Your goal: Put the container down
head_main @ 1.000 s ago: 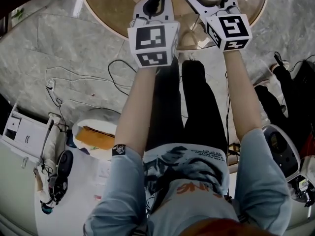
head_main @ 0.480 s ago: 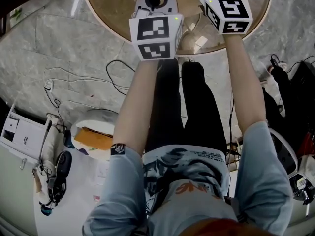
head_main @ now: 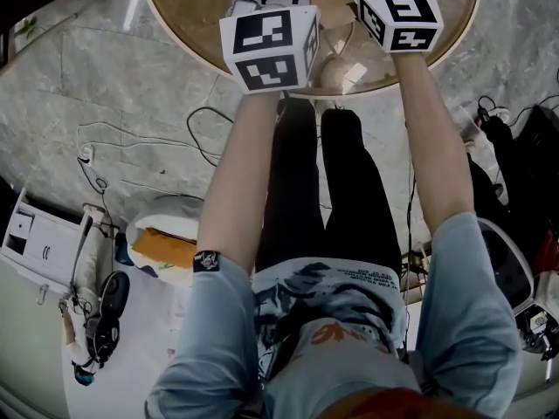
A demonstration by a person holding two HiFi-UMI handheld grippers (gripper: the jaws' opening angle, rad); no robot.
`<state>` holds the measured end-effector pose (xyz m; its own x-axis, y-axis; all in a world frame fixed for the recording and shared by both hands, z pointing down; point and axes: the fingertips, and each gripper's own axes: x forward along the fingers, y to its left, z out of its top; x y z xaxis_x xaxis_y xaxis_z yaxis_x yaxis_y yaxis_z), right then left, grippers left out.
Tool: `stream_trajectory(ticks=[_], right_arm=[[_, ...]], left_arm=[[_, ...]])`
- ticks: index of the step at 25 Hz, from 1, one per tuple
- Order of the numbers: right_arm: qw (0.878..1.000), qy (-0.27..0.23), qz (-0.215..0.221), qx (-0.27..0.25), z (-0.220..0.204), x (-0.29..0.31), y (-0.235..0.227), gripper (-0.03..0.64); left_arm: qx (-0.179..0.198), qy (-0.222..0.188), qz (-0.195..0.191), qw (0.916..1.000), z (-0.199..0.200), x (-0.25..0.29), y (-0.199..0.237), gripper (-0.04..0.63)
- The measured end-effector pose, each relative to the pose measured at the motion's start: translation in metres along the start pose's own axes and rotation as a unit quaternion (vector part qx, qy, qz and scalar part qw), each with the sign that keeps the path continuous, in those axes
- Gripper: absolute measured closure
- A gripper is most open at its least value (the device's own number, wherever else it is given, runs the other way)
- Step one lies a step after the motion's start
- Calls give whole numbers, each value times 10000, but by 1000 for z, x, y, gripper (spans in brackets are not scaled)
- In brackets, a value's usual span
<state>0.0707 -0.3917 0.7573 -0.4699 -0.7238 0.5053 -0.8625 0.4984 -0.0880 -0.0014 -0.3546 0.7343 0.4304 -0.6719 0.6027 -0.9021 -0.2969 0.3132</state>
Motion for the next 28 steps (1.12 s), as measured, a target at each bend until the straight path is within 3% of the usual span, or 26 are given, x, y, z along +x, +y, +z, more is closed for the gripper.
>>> stream_trajectory(ticks=[15, 22, 26, 28], right_arm=[[9985, 500, 66, -198, -35, -32, 15, 247], [9988, 473, 157, 10, -35, -38, 18, 245], [9990, 381, 216, 103, -35, -61, 23, 266], [9991, 304, 210, 200, -34, -76, 26, 306]], left_arm=[[68, 62, -84, 9999, -15, -17, -21, 571], [33, 29, 53, 10000, -16, -24, -19, 571], [39, 23, 89, 9999, -21, -38, -26, 571], [50, -27, 89, 9999, -22, -47, -31, 571]])
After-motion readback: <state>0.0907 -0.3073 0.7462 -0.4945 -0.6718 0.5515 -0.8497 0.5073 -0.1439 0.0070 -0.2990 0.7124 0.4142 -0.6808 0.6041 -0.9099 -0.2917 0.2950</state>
